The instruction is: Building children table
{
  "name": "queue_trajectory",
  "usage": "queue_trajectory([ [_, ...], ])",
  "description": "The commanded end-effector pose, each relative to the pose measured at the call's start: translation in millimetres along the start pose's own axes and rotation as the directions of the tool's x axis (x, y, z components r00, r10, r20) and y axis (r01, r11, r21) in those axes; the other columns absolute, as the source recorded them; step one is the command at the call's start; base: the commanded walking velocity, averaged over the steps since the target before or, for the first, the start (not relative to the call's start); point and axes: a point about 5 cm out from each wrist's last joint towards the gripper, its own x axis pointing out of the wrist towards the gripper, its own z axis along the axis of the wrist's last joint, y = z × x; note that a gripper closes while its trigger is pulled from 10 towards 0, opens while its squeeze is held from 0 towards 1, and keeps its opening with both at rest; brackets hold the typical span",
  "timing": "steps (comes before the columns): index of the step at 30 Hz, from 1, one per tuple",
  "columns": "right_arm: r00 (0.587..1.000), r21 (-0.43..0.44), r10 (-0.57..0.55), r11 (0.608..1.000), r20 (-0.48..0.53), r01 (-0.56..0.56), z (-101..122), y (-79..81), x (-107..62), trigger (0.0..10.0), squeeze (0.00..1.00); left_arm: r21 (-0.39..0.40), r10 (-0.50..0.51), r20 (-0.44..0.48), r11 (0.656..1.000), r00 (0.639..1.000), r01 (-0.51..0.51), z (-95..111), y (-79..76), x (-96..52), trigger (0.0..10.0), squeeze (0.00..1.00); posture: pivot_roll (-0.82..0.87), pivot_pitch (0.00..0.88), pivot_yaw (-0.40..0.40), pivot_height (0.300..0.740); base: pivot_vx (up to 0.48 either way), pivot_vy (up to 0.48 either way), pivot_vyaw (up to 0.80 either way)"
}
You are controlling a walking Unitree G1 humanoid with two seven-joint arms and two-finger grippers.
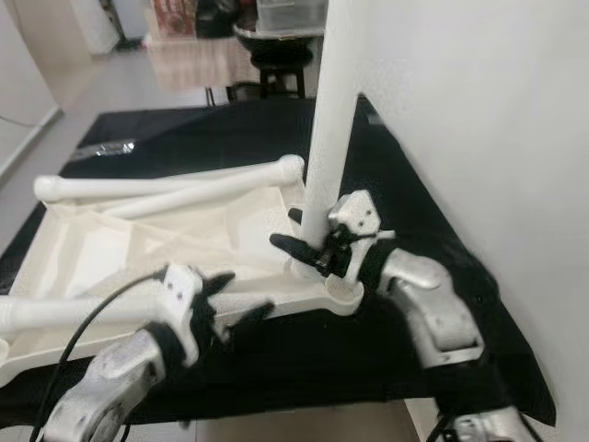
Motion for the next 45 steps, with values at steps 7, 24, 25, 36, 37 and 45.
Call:
queue_trajectory([
  [7,0.99,0.052,0.134,0.99,-0.032,-0.133,9.9,-5.3,-24.0,10.0,0.0,0.003,-0.127,-0.037,0.992,0.991,0.127,1.6,-16.2,-10.7,0.0,0.0,0.0,0.192,0.047,0.74,0.0,0.0,0.0],
  [24,0.983,-0.041,-0.148,0.987,0.105,0.153,20.6,-13.9,2.2,10.0,0.0,0.016,0.098,-0.053,0.995,0.994,-0.098,8.9,11.9,-15.2,10.0,0.0,0.01,0.213,0.069,0.74,0.0,0.0,0.0],
  [25,0.983,-0.041,-0.148,0.987,0.105,0.153,20.6,-13.9,2.2,10.0,0.0,0.016,0.098,-0.053,0.995,0.994,-0.098,8.9,11.9,-15.2,10.0,0.0,0.01,0.213,0.069,0.74,0.0,0.0,0.0],
  [36,0.984,-0.09,-0.071,0.992,0.161,0.086,37.7,-1.8,9.2,10.0,0.0,0.035,0.112,-0.025,0.993,0.993,-0.111,15.5,15.4,-5.7,10.0,0.0,0.0,0.176,0.067,0.74,0.0,-0.374,0.0],
  [37,0.985,-0.097,-0.061,0.992,0.159,0.077,39.2,-0.8,9.5,10.0,0.0,0.032,0.114,-0.024,0.993,0.993,-0.113,15.7,15.7,-5.1,10.0,0.0,0.0,0.176,0.067,0.74,0.0,-0.458,0.0],
  [45,0.986,-0.201,0.146,0.971,0.074,-0.129,44.2,21.2,14.2,10.0,0.0,0.007,0.095,-0.027,0.995,0.995,-0.095,14.1,13.0,-1.9,10.0,0.0,-0.01,0.164,0.062,0.74,0.0,-0.114,0.6],
])
